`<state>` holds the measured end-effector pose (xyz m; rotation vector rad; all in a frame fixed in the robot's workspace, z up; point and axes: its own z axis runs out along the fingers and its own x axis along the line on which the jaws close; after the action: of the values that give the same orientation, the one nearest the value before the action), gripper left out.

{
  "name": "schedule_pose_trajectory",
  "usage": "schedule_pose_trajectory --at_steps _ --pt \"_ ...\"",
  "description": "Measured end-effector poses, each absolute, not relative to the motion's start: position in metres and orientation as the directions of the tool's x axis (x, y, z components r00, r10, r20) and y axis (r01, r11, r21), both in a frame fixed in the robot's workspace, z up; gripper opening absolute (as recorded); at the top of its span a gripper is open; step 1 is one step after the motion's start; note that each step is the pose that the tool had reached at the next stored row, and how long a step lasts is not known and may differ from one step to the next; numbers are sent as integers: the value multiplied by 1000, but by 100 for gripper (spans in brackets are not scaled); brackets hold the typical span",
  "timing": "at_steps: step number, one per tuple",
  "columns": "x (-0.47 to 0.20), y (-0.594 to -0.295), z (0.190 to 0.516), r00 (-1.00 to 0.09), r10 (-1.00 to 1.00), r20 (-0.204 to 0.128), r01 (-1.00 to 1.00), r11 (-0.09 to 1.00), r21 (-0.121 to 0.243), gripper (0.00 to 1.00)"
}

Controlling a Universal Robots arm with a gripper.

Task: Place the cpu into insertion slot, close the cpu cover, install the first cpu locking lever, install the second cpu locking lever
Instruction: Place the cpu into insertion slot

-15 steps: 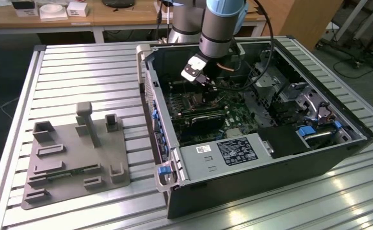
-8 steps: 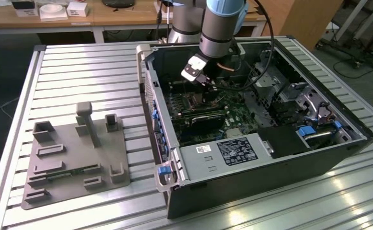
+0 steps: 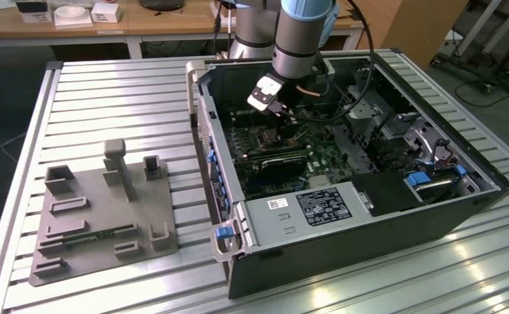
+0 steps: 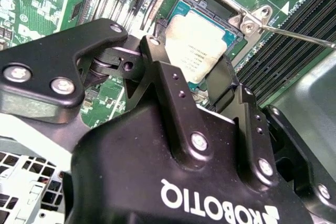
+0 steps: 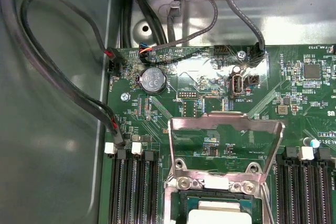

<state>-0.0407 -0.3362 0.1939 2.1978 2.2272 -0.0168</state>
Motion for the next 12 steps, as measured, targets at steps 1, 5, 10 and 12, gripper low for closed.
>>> schedule_pose_trajectory --at_steps 1,5,10,12 --pt "-41 -336 194 -13 1000 -17 1000 13 1 54" --pt "-41 -336 194 -13 1000 -20 1000 13 1 54" --pt "-41 -336 194 -13 1000 -23 1000 13 1 54" --pt "-41 -336 194 -13 1000 -23 1000 13 1 54"
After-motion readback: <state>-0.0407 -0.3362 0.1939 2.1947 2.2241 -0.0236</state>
